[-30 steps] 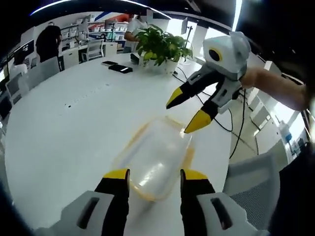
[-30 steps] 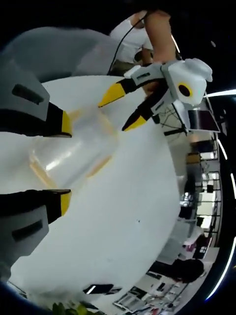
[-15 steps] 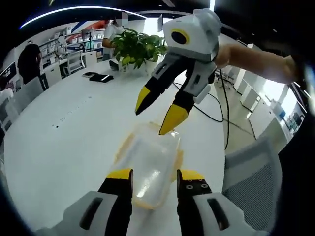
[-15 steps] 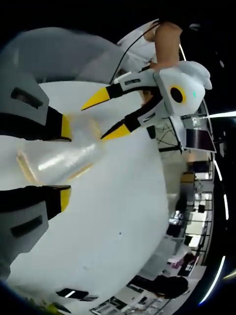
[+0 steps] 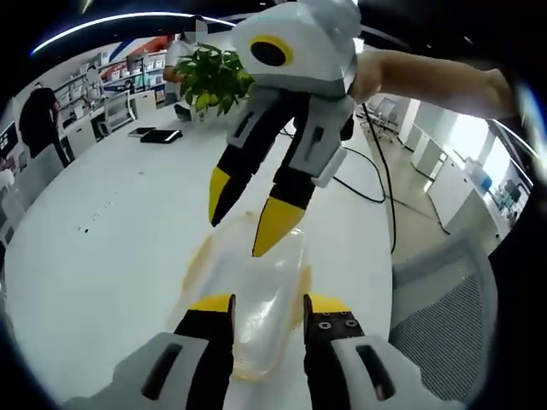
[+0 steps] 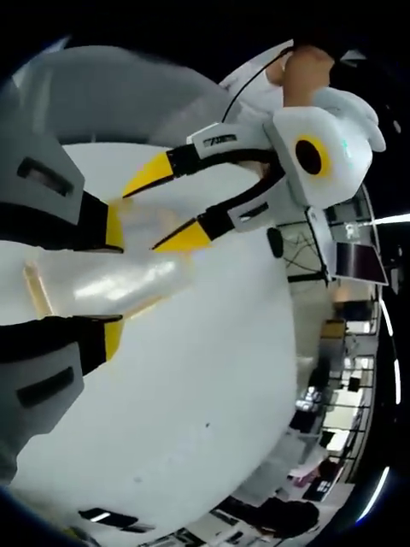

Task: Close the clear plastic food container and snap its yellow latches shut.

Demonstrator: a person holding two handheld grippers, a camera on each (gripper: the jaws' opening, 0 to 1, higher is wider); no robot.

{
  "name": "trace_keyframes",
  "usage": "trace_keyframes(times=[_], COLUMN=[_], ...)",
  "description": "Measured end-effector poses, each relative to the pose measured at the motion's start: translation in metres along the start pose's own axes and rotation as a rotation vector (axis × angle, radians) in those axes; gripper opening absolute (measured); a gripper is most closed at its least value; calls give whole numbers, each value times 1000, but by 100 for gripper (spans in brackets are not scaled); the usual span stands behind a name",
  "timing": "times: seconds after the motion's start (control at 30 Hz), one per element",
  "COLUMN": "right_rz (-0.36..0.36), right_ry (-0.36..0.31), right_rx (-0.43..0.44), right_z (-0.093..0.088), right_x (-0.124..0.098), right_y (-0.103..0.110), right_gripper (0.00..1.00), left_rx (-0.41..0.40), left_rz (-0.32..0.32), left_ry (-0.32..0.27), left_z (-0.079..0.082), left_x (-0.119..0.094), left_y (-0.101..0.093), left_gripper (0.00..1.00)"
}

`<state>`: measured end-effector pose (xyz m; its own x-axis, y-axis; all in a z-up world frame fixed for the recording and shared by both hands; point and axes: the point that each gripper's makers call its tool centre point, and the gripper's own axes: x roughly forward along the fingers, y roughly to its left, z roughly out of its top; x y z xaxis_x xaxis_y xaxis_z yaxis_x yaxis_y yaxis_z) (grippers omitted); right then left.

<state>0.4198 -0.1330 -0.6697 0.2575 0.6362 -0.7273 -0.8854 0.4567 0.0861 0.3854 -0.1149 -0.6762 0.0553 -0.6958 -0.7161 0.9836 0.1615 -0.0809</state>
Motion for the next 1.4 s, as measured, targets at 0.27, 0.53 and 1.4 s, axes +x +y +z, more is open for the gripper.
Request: trace_keyframes(times=[0.27,0.53,1.4], right_rz=[34,47,120], right_ry=[21,32,73], right_rx=[-11,-13,-30], right_z=[-2,-1,-9], right_x=[12,20,27], right_y=[1,-2,-9], right_gripper=[25,24,34], left_rx=[10,15,170], left_rz=[-15,-23,-38], left_ry=[-2,2,44], left_z=[3,4,-6], left_x=[8,13,31], left_y=[-4,-4,-19], left_gripper=[24,23,26])
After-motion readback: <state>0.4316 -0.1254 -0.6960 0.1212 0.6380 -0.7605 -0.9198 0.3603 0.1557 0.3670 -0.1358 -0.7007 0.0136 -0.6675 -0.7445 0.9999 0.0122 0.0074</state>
